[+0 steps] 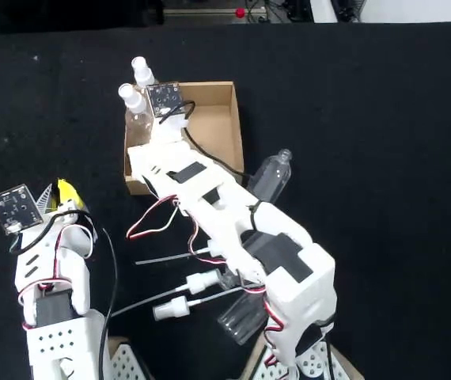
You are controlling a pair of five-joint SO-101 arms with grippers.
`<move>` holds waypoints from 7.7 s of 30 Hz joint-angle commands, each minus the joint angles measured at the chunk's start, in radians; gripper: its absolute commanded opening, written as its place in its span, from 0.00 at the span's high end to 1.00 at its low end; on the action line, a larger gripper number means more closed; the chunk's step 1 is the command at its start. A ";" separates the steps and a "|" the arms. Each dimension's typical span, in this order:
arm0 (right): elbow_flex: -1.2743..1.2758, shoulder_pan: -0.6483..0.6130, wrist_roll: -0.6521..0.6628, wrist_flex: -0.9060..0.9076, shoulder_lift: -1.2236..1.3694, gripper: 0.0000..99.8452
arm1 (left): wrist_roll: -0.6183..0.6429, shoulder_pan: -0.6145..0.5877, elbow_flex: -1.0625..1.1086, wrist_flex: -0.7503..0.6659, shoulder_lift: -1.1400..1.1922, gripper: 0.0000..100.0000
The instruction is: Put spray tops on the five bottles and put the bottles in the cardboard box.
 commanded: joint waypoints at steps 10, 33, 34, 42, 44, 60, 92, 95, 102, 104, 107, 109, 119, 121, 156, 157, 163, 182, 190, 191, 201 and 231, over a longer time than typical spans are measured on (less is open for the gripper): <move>-0.077 0.084 0.000 0.354 -0.260 0.99 | 0.006 -0.002 0.024 0.000 -0.015 0.96; -0.084 0.160 -0.002 -0.091 0.012 0.99 | 0.006 -0.008 0.024 0.000 -0.015 0.96; -0.084 0.160 -0.002 -0.104 0.018 0.99 | 0.006 -0.008 0.024 0.000 -0.015 0.96; -0.085 0.170 -0.002 -0.215 0.065 0.99 | 0.006 -0.008 0.024 0.000 -0.015 0.96; -0.085 0.175 -0.002 -0.227 0.071 0.99 | 0.006 -0.008 0.024 0.000 -0.015 0.96; -0.076 0.175 -0.002 -0.284 0.073 0.99 | 0.006 -0.010 0.024 0.000 -0.015 0.96; 0.110 0.181 -0.006 -0.396 -0.005 0.99 | 0.006 -0.012 0.024 0.002 -0.015 0.96; 0.081 0.180 -0.009 -0.338 -0.005 0.99 | 0.006 -0.012 0.024 0.002 -0.015 0.96; 0.053 0.178 -0.009 -0.299 -0.004 0.99 | 0.006 -0.012 0.024 0.002 -0.015 0.96; 0.053 0.169 -0.009 -0.299 -0.004 0.99 | 0.006 -0.012 0.024 0.002 -0.015 0.96; 0.050 0.155 -0.009 -0.301 -0.004 0.99 | 0.006 -0.012 0.024 0.002 -0.015 0.96; 0.033 0.149 -0.009 -0.296 -0.001 0.99 | 0.006 -0.012 0.024 0.002 -0.015 0.96; -0.022 0.153 -0.009 -0.295 0.054 0.99 | 0.006 -0.012 0.024 0.002 -0.015 0.96; -0.022 0.153 -0.009 -0.295 0.054 0.99 | 0.006 -0.012 0.024 0.002 -0.015 0.96; -0.088 0.137 -0.095 -0.092 0.045 0.99 | 0.015 -0.061 0.022 0.002 -0.017 0.96; -0.088 0.137 -0.095 -0.092 0.045 0.99 | 0.015 -0.061 0.022 0.002 -0.017 0.96; -0.087 0.133 -0.095 -0.097 0.045 0.99 | 0.015 -0.061 0.022 0.002 -0.017 0.96; -0.087 0.126 -0.095 -0.097 0.041 0.99 | 0.015 -0.061 0.022 0.002 -0.017 0.96; -0.082 0.150 -0.089 -0.091 0.022 0.99 | 0.015 -0.061 0.022 0.002 -0.017 0.96; -0.076 0.163 -0.087 -0.084 0.007 0.99 | 0.015 -0.061 0.022 0.002 -0.017 0.96; 0.105 0.186 -0.086 -0.014 -0.259 0.99 | 0.015 -0.061 0.022 0.000 -0.017 0.96; 0.142 0.766 0.786 1.102 -0.926 0.81 | -0.413 0.056 -0.453 0.594 -0.005 0.80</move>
